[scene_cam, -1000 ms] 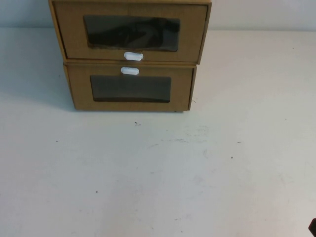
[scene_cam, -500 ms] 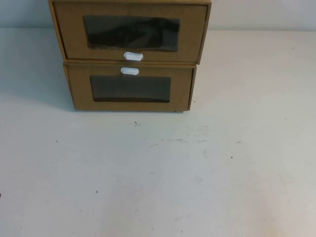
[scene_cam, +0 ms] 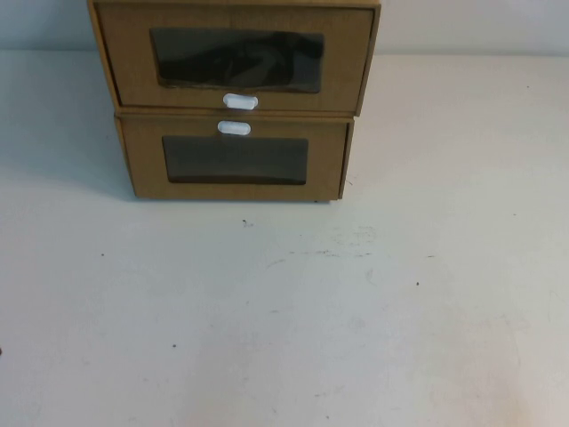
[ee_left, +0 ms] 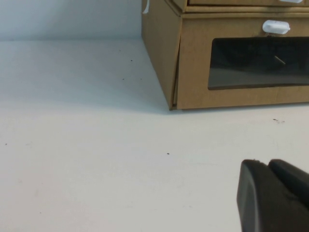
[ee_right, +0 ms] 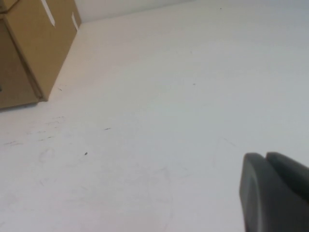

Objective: Close the shoe box

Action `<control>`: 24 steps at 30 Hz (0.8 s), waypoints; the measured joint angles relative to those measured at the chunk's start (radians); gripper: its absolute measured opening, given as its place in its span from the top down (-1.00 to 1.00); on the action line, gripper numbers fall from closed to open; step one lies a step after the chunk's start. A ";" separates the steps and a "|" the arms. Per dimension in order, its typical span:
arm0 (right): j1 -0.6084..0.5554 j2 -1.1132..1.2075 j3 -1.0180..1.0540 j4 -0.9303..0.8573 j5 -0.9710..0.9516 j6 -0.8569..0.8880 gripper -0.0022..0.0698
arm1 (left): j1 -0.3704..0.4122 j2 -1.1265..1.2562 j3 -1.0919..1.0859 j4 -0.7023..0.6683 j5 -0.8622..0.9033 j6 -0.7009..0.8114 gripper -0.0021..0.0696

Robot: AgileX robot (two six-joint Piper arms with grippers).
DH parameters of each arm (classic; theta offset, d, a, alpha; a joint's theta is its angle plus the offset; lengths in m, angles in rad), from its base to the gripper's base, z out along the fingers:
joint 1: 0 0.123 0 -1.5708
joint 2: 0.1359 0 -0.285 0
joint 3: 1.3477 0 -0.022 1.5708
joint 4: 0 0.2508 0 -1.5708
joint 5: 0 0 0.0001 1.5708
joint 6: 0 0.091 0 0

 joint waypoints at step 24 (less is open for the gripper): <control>0.000 0.000 0.000 0.226 0.060 -0.353 0.97 | 0.000 0.000 0.000 0.000 0.000 0.000 0.95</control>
